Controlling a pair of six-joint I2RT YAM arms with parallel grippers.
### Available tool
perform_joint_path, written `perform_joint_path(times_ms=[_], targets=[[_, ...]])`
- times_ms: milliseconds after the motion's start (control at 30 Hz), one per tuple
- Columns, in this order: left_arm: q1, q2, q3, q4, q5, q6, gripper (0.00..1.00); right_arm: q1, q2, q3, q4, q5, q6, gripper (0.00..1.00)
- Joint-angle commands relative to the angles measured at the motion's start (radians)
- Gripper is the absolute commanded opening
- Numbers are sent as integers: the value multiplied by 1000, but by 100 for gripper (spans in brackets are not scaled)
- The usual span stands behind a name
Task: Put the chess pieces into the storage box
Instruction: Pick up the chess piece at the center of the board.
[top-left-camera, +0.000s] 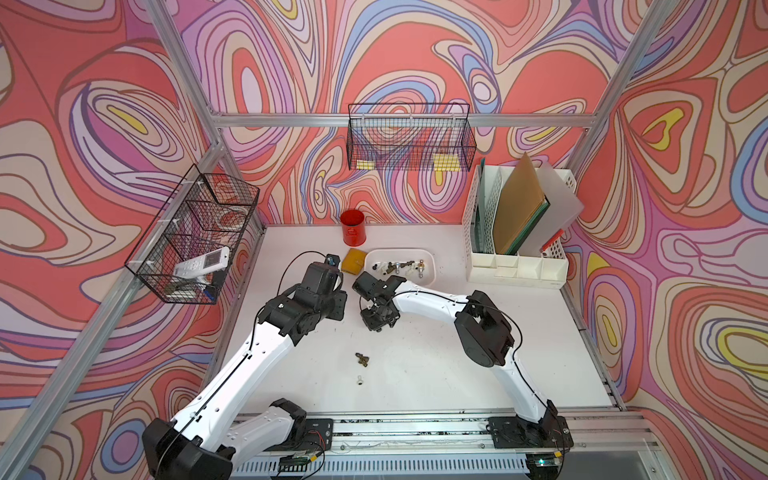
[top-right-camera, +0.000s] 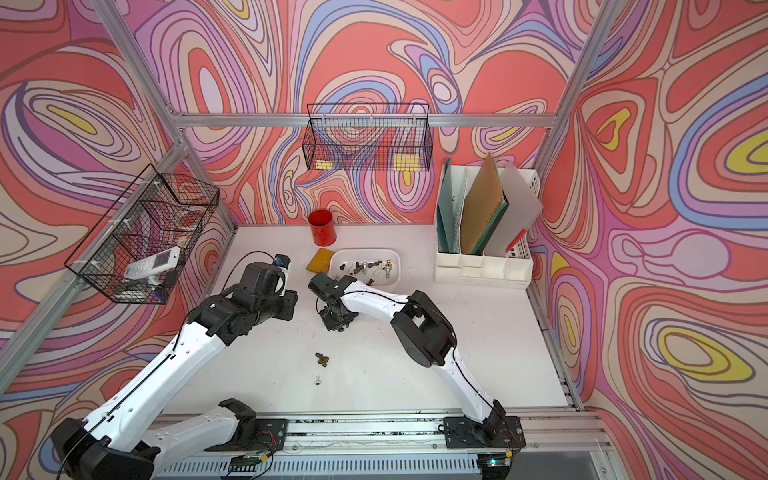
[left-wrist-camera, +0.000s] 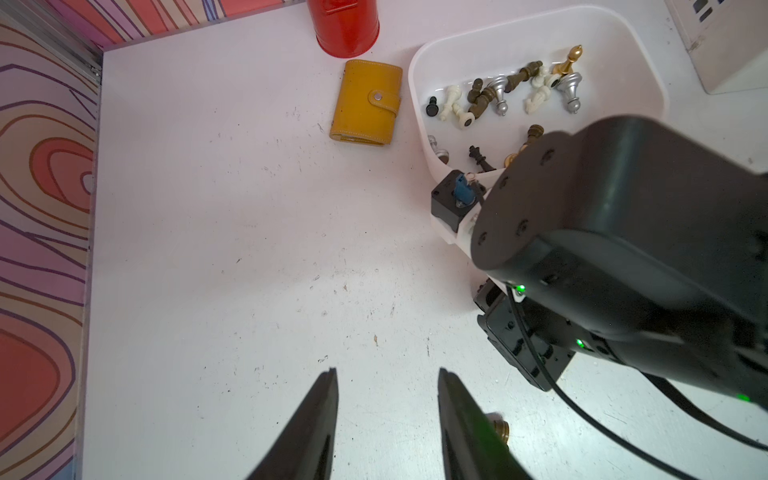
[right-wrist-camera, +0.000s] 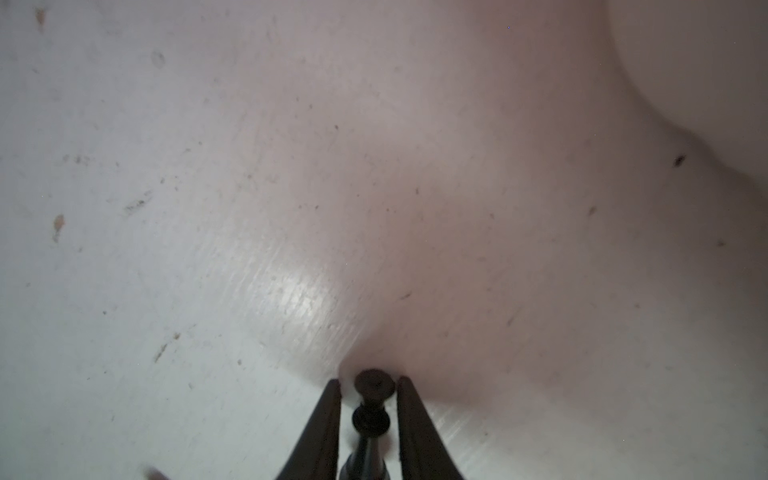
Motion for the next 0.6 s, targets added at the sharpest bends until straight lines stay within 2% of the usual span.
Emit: perform_joint_path(times_ms=[0, 267, 433, 567], targets=[[10, -17, -10, 12, -15, 14, 45, 8, 51, 16, -65, 36, 2, 23], [10, -15, -12, 13, -10, 14, 45, 8, 27, -5, -54, 63, 2, 18], [9, -13, -15, 16, -10, 13, 45, 8, -51, -74, 59, 18, 6, 11], [10, -10, -17, 14, -11, 11, 45, 7, -123, -128, 157, 2, 6, 9]])
